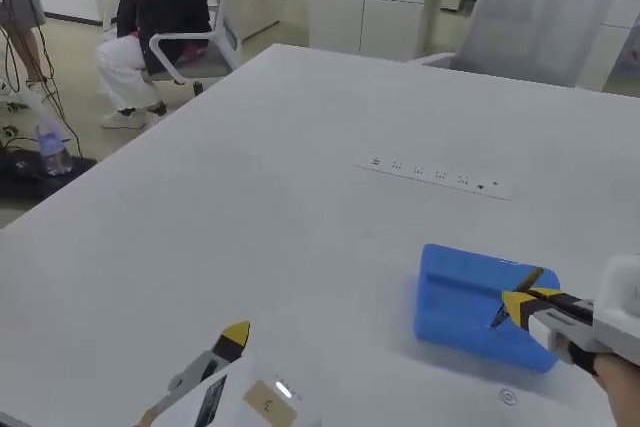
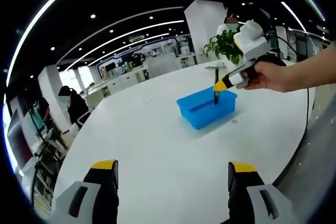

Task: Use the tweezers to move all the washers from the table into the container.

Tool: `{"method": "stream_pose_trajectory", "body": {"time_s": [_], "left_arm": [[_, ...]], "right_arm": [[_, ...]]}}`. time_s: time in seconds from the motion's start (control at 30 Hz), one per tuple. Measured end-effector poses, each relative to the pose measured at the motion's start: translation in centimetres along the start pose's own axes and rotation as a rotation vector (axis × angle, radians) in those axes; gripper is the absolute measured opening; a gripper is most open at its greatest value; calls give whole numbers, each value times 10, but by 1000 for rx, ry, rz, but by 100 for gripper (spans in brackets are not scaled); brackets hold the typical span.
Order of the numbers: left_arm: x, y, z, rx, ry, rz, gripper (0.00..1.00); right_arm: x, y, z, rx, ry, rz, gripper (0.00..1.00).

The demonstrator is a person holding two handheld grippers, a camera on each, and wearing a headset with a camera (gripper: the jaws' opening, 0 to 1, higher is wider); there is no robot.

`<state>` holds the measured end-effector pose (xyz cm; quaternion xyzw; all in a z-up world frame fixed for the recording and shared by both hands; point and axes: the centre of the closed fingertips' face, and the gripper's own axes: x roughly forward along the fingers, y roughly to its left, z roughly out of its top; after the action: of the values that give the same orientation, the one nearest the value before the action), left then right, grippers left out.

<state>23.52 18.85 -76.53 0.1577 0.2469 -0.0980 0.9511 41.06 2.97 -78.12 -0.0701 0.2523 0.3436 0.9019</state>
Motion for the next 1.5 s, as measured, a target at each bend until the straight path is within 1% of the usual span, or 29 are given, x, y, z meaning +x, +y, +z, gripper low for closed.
{"method": "stream_pose_trajectory", "body": {"time_s": [0.07, 0.1, 0.23, 0.37, 0.43, 0.5, 0.77, 0.93, 0.97, 1.03, 1.07, 1.2, 1.3, 1.4, 1.5], "left_arm": [[-1, 1, 3, -4, -17, 3, 90], [-3, 1, 7, -14, -35, 2, 90], [-4, 3, 8, -27, -46, 8, 91], [-4, 3, 8, -20, -41, 9, 91], [-4, 2, 8, -19, -40, 5, 91], [-4, 2, 8, -18, -40, 4, 91], [-3, -1, 6, -5, -29, -6, 90], [-2, -2, 6, 1, -32, -11, 90], [-2, -3, 6, 2, -31, -12, 90], [-2, -3, 6, 4, -32, -13, 90], [-2, -3, 6, 6, -32, -12, 90], [-2, -3, 6, 8, -32, -14, 90], [-2, -4, 8, 15, -38, -13, 90], [-2, -3, 7, 15, -36, -12, 90], [-2, -2, 7, 16, -38, -6, 90]], "right_arm": [[2, 2, -3, -7, 9, 1, 3], [4, 3, -4, -8, 16, 3, 3], [5, 1, -9, -15, 27, 2, 3], [5, 1, -12, -22, 39, 0, 3], [7, 1, -16, -21, 48, 0, 3], [8, 1, -16, -19, 38, -1, 3], [4, 1, -17, -16, 29, -3, 3], [5, 2, -13, -50, 58, 17, 4], [2, 2, -9, -59, 51, 15, 4], [-5, 2, 7, -60, -10, 10, 4], [-10, 3, 15, -59, -26, 8, 4], [-27, 5, 28, -70, -59, 8, 4], [-39, 5, 34, -76, -80, 6, 4], [-53, 12, 36, -59, -101, 1, 4], [-62, 16, 32, -49, -102, 0, 4]]}}
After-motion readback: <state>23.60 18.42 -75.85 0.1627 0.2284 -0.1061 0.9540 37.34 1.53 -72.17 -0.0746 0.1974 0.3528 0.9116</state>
